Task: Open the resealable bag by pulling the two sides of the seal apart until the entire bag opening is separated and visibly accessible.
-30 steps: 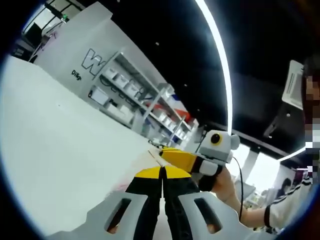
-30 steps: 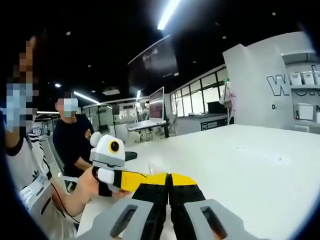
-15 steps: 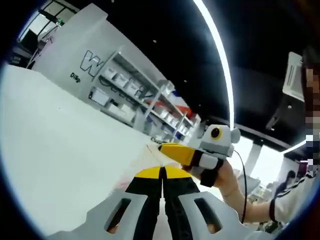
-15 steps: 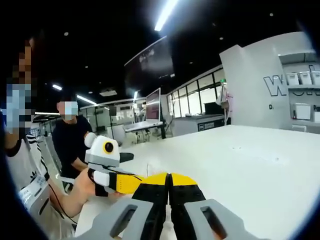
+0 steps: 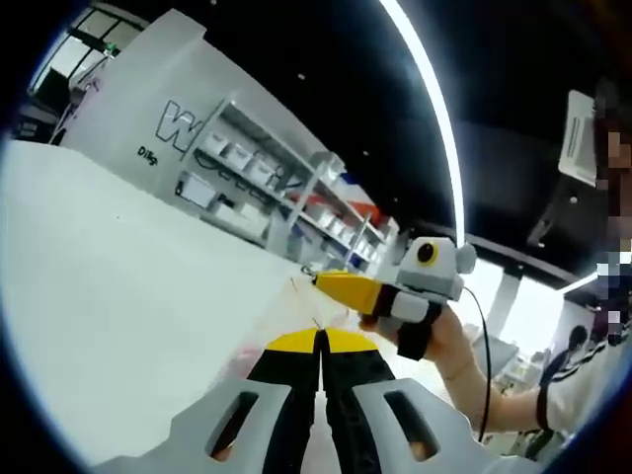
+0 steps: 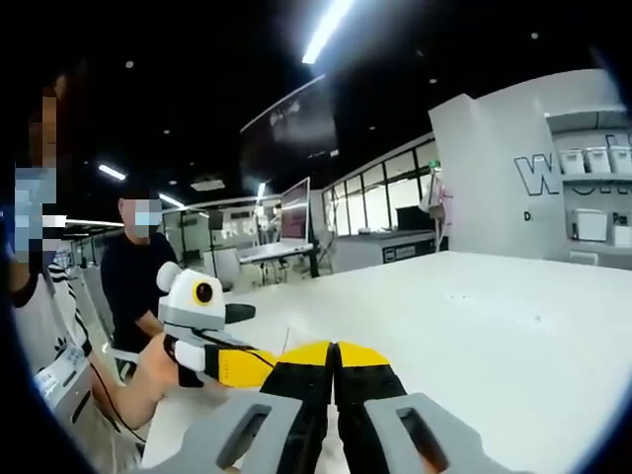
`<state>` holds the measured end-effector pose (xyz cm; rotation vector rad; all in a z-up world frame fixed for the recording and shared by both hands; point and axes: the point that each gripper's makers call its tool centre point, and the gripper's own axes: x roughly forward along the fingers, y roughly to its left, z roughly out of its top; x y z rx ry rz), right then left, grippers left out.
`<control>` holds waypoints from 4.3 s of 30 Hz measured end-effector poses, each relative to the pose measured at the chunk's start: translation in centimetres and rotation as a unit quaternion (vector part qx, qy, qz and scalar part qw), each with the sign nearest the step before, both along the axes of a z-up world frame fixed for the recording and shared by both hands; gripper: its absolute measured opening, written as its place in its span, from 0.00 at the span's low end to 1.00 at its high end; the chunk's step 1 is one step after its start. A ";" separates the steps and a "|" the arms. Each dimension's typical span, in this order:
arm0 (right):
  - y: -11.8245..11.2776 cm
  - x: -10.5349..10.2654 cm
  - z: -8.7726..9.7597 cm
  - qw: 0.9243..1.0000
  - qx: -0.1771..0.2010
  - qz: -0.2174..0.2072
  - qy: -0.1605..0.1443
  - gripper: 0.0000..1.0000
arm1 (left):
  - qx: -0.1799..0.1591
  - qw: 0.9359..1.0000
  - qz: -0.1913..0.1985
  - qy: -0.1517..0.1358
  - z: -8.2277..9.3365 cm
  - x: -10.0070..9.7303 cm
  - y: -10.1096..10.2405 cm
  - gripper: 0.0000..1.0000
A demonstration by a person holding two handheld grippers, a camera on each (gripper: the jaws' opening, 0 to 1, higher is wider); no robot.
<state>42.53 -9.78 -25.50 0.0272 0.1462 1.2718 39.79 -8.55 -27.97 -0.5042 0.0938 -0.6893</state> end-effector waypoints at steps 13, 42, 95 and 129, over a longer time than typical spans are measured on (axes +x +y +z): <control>-0.4 0.7 0.4 1.000 0.005 -0.020 -0.005 0.00 | 0.038 0.999 -0.005 0.009 -0.7 -0.7 -0.6 0.01; -2.9 2.4 3.0 0.995 0.019 -0.073 -0.064 0.00 | 0.083 0.995 -0.008 0.050 -4.0 -0.9 -1.0 0.01; -0.6 3.4 0.4 0.997 -0.031 -0.045 -0.058 0.00 | 0.155 0.987 0.042 0.006 -4.8 -0.4 2.6 0.16; -0.6 8.0 0.8 0.995 -0.047 -0.068 -0.063 0.00 | 0.174 0.982 0.067 -0.013 -4.9 -0.9 3.8 0.28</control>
